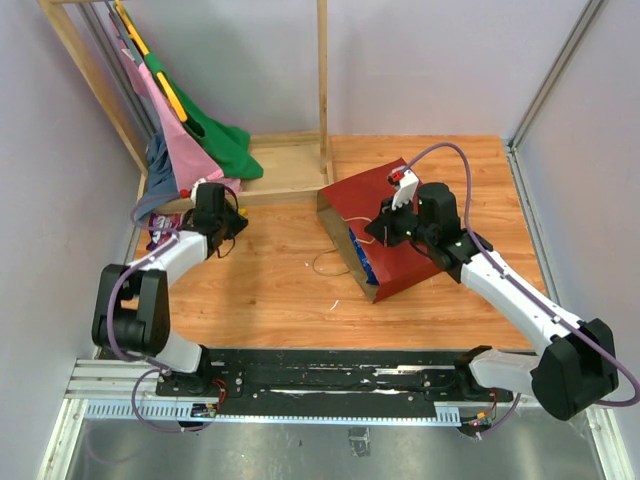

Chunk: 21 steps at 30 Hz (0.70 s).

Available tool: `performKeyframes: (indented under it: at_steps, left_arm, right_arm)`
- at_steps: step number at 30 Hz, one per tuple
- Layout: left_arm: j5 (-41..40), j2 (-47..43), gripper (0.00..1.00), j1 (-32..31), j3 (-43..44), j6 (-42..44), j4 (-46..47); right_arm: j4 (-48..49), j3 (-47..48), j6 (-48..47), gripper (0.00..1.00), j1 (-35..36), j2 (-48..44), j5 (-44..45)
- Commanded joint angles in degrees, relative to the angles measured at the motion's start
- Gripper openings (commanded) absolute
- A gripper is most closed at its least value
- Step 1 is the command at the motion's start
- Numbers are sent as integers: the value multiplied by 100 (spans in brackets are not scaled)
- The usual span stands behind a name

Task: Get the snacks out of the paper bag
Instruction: Place the snack at the center of the board.

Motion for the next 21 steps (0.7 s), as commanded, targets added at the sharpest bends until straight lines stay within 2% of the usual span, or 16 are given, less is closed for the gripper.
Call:
performKeyframes:
  at_steps: [1,2,3,4,5,9,12,14,16,21]
  left_arm:
    - [1688,-506,31,-449,-379,812,1555]
    - [1699,-527,41,-610,-307,973,1511]
    - [1703,-511,64,-809,-193,1140,1427]
    - [1704,-478,81,-953,-43,1280,1324]
    - [1802,-434,85,-1065,38,1418,1315]
    - [3117,-223,91,-1186,-43,1726,2161]
    - [4508,-102,92,-1212,-391,1969,3563]
    - [5552,4,92,-1255,-361,2077,4091]
    - [6169,89,92,-1309,-160,2353,4047]
    - [7140,46,92,-1407,417,3541,2828]
  right_arm:
    - [126,-50,-11,1,-57,41,-41]
    - [125,-42,-9,1,-57,47,-36]
    - [122,-38,-8,1,-57,54,-28]
    - [133,-35,5,1,-57,55,-24]
    - [133,-33,8,1,-57,55,-19]
    - [134,-7,35,1,-57,59,0]
    - [176,-14,60,1,-56,73,-7]
    - [112,27,38,1,-56,102,51]
    - [8,93,44,1,-57,143,268]
    - [-201,229,91,1,-57,266,874]
